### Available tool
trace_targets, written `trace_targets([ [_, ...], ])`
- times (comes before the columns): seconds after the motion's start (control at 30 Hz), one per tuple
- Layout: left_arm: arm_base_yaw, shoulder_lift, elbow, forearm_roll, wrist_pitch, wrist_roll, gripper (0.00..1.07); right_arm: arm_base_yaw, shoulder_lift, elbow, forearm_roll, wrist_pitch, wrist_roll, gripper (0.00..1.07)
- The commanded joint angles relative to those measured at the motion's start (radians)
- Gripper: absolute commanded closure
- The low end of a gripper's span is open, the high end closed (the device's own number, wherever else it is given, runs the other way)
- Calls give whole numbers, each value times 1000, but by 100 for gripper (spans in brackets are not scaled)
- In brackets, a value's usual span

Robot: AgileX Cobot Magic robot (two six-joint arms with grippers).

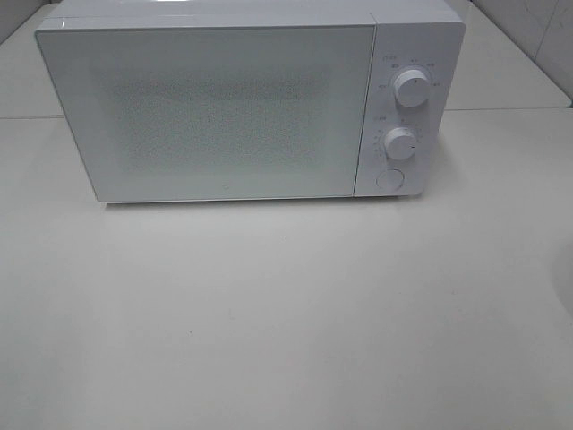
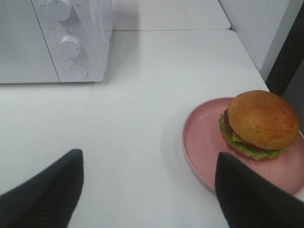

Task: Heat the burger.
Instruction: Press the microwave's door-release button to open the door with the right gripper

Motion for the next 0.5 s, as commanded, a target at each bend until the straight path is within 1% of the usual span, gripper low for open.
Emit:
trace_targets([
  [0.03, -2, -14, 5, -2, -15, -1, 4, -5, 38, -26, -5, -110, 2, 32],
  [0.07, -2, -14, 5, -2, -15, -1, 4, -5, 38, -26, -5, -110, 2, 32],
  [0.1, -2, -14, 5, -2, -15, -1, 4, -5, 89, -27, 1, -211, 2, 32],
  [0.13, -2, -14, 5, -2, -15, -1, 4, -5, 116, -27, 2, -257, 2, 32],
  [0.17, -2, -14, 5, -2, -15, -1, 4, -5, 116, -27, 2, -257, 2, 32],
  [0.23, -2, -14, 5, -2, -15, -1, 4, -5, 199, -27, 0, -383, 1, 32],
  [0.27, -2, -14, 5, -2, -15, -1, 4, -5, 199, -27, 0, -383, 1, 32],
  [0.3, -2, -14, 5, -2, -15, -1, 4, -5, 252, -13, -5, -483, -3, 33],
  [0.33, -2, -14, 5, -2, -15, -1, 4, -5, 305, 25, -24, -619, -3, 35],
  [0.37, -2, -14, 5, -2, -15, -1, 4, -5, 305, 25, -24, -619, -3, 35],
  [0.4, -2, -14, 5, -2, -15, -1, 4, -5, 329, 51, -39, -695, -3, 36],
  [0.43, -2, -14, 5, -2, -15, -1, 4, -5, 369, 104, -67, -842, -3, 38],
  [0.47, -2, -14, 5, -2, -15, -1, 4, -5, 369, 104, -67, -842, -3, 38],
  [0.5, -2, -14, 5, -2, -15, -1, 4, -5, 392, 135, -82, -927, -3, 40],
])
